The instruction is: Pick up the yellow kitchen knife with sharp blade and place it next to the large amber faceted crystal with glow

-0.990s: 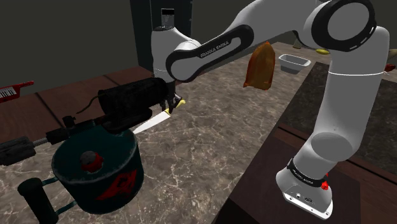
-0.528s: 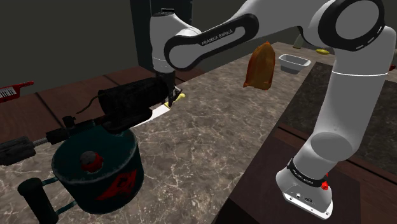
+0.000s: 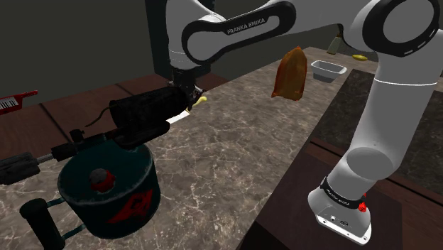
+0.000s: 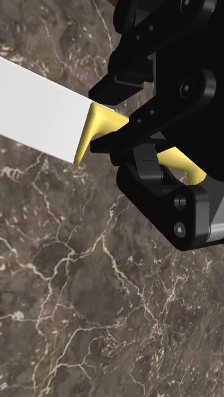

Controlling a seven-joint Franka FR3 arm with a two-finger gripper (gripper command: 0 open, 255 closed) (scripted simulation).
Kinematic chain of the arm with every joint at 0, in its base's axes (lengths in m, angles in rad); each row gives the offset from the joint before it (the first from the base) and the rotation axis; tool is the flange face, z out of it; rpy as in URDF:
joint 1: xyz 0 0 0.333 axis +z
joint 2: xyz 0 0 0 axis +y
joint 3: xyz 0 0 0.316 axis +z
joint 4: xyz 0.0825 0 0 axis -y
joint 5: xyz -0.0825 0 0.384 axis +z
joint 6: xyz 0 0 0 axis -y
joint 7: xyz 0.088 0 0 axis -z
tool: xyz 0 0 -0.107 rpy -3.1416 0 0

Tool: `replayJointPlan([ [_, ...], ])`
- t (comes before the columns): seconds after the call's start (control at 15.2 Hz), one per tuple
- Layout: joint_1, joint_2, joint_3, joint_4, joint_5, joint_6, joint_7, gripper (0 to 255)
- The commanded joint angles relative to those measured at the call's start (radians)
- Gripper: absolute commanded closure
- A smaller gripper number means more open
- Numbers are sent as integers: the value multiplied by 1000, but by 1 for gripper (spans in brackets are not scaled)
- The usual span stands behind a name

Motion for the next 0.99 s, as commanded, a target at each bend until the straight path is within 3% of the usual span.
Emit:
replayJointPlan([
  [0.0,-1,-6,2,23,6,-28,-7,255],
  [0.92,6,-26,11,187,27,-207,-31,255],
])
